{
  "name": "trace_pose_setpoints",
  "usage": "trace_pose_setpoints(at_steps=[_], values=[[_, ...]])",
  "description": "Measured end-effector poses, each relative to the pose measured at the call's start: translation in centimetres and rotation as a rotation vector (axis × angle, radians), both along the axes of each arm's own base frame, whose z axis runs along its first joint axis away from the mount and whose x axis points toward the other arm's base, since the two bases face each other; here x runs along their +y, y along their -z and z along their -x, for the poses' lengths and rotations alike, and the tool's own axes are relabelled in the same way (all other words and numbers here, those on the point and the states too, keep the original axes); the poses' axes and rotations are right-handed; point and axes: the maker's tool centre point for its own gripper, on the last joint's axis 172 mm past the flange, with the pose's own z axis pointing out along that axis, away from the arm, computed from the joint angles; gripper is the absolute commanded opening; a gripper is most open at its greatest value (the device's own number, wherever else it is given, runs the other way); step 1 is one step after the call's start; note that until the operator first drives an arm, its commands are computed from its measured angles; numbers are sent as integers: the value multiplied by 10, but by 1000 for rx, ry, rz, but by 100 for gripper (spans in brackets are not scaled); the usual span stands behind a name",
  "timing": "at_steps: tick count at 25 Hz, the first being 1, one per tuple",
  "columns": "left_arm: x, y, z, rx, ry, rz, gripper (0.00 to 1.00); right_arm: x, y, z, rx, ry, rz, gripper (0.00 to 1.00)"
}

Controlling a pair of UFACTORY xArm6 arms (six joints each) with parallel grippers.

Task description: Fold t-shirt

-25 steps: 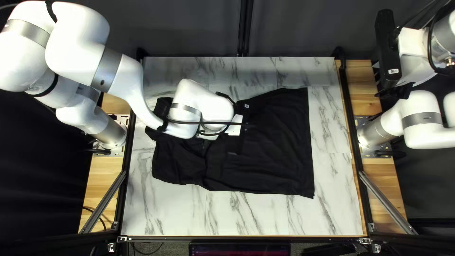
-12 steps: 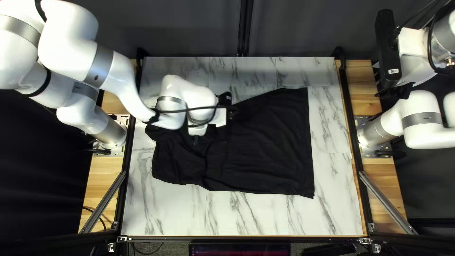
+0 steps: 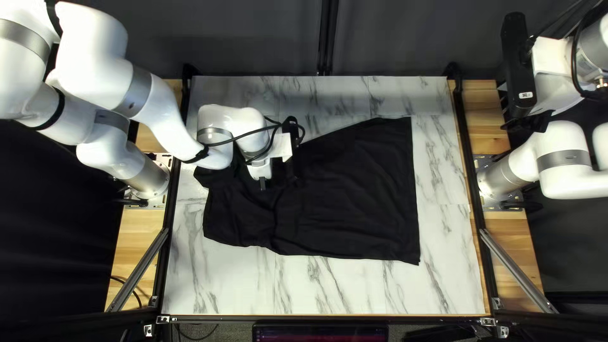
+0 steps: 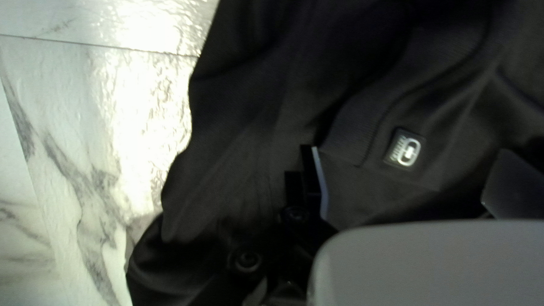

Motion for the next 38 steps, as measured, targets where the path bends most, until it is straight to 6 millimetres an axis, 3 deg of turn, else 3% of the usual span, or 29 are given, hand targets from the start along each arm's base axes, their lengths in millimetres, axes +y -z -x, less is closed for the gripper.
trace_pose_setpoints(at_steps=[13, 14, 15, 16, 17, 28, 32, 38], values=[[9, 17, 2, -1, -22, 13, 99, 0, 0, 0, 0, 0, 0, 100], [9, 19, 3, -2, -23, 15, 92, 0, 0, 0, 0, 0, 0, 100], [10, 20, 4, -2, -24, 16, 78, 0, 0, 0, 0, 0, 0, 100], [10, 21, 5, -2, -25, 17, 43, 0, 0, 0, 0, 0, 0, 100], [10, 21, 6, -3, -26, 18, 2, 0, 0, 0, 0, 0, 0, 100], [15, 19, 5, 1, -18, 17, 0, 0, 0, 0, 0, 0, 0, 100], [10, 3, 9, 7, -5, 9, 1, 0, 0, 0, 0, 0, 0, 100], [-15, -24, 12, 43, 39, -16, 5, 0, 0, 0, 0, 0, 0, 100]])
